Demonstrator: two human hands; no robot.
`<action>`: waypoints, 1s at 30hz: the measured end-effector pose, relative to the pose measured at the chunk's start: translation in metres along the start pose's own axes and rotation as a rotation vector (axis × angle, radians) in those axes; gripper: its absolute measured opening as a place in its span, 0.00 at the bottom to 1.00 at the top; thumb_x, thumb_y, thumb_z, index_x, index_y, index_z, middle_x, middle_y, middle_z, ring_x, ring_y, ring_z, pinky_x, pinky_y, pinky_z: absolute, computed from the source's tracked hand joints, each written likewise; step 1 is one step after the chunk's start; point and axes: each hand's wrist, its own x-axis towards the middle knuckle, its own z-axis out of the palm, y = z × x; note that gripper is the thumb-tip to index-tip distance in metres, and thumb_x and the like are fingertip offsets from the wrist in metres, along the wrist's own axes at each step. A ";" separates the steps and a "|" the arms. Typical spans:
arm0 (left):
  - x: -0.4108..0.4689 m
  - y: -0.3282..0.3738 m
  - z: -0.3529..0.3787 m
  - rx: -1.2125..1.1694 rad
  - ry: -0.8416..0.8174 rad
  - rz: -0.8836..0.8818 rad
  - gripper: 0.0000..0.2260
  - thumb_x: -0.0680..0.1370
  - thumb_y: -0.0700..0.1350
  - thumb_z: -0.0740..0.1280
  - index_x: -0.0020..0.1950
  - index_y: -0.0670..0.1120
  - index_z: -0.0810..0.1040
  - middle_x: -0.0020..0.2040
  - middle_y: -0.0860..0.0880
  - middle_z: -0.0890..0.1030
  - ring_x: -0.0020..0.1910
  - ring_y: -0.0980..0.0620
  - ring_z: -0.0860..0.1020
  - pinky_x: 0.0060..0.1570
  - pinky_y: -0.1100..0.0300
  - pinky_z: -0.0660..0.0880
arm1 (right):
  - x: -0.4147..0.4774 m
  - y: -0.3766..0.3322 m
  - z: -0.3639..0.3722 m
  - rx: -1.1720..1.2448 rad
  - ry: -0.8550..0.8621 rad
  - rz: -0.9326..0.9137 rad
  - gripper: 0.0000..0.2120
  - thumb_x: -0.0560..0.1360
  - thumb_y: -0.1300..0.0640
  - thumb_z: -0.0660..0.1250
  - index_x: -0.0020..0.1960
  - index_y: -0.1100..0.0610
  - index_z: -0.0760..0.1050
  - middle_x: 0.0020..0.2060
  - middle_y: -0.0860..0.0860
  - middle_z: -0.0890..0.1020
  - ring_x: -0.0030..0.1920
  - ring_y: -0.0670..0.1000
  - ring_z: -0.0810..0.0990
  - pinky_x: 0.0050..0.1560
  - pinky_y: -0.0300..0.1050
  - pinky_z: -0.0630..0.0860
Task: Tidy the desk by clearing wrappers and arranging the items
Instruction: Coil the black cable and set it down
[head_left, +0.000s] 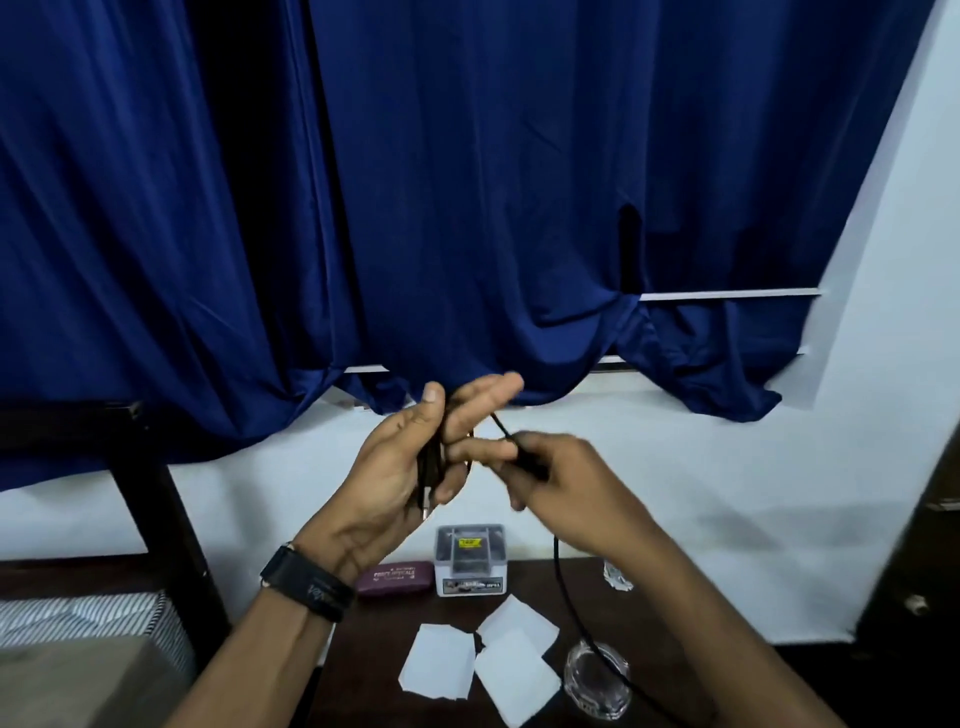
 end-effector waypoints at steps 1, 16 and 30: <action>0.001 0.002 -0.001 -0.024 0.013 0.028 0.22 0.84 0.54 0.55 0.70 0.44 0.76 0.69 0.53 0.83 0.52 0.54 0.88 0.27 0.70 0.72 | -0.004 0.001 0.006 -0.019 -0.022 0.004 0.12 0.79 0.42 0.65 0.46 0.48 0.79 0.33 0.47 0.84 0.32 0.43 0.80 0.41 0.49 0.78; -0.001 0.013 -0.012 0.743 0.026 0.030 0.30 0.86 0.60 0.50 0.50 0.45 0.87 0.20 0.50 0.74 0.25 0.59 0.74 0.40 0.60 0.80 | 0.004 -0.050 -0.037 -0.238 0.273 -0.281 0.07 0.79 0.52 0.70 0.53 0.40 0.80 0.39 0.33 0.82 0.40 0.40 0.81 0.41 0.39 0.76; 0.007 0.034 -0.009 0.617 0.088 0.283 0.18 0.86 0.54 0.56 0.75 0.64 0.70 0.76 0.59 0.75 0.78 0.59 0.70 0.77 0.56 0.67 | -0.005 -0.045 -0.017 -0.330 -0.112 -0.205 0.07 0.82 0.43 0.60 0.54 0.43 0.75 0.30 0.42 0.77 0.34 0.43 0.75 0.37 0.48 0.74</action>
